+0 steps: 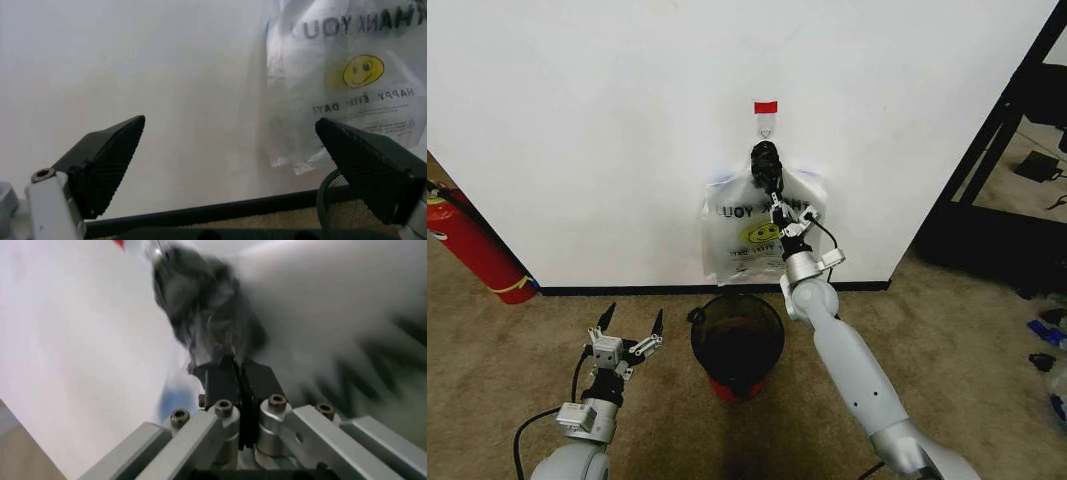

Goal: Pick up the garbage bag from the wall and place it over the trash bin.

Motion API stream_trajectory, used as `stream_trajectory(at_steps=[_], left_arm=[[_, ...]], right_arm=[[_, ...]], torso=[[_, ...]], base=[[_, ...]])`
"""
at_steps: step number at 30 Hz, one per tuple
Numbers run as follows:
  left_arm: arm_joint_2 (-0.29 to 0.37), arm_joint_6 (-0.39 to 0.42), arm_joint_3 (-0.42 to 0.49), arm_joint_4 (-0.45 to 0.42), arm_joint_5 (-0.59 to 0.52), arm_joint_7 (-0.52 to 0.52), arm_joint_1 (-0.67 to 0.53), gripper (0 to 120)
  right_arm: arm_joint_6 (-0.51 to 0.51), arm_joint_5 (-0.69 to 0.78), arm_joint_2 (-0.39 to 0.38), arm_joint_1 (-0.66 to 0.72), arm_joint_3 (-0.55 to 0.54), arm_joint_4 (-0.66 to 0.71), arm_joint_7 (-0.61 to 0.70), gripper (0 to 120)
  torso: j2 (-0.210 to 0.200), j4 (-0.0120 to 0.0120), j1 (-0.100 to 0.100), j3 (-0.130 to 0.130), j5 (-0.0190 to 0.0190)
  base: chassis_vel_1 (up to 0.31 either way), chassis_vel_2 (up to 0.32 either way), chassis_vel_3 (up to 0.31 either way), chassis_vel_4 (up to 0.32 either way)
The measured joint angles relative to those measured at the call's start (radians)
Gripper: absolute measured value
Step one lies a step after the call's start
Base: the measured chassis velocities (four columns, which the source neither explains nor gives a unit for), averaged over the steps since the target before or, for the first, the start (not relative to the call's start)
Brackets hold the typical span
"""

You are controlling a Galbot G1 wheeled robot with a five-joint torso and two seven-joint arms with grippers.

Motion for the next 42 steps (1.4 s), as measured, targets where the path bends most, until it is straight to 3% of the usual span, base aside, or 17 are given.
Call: stream_trajectory(at_steps=[12, 24, 42], left_arm=[[0.000, -0.022, 0.002, 0.011, -0.004, -0.004, -0.002, 100], [-0.001, -0.031, 0.007, 0.007, -0.004, -0.003, 0.005, 100], [0.017, -0.038, 0.000, -0.001, -0.023, -0.003, 0.006, 100]], right_arm=[[0.027, -0.069, -0.110, -0.279, 0.004, 0.142, -0.025, 0], [0.045, -0.107, -0.161, -0.383, 0.039, 0.190, -0.057, 0], [0.105, -0.202, -0.177, -0.473, 0.035, 0.112, -0.084, 0]], torso=[[0.000, 0.0000, 0.000, 0.000, 0.0001], [0.000, -0.0001, 0.000, 0.000, 0.0001], [0.000, 0.0000, 0.000, 0.000, 0.0000]], base=[[0.000, 0.000, 0.000, 0.000], [0.000, 0.000, 0.000, 0.000], [0.000, 0.000, 0.000, 0.000]])
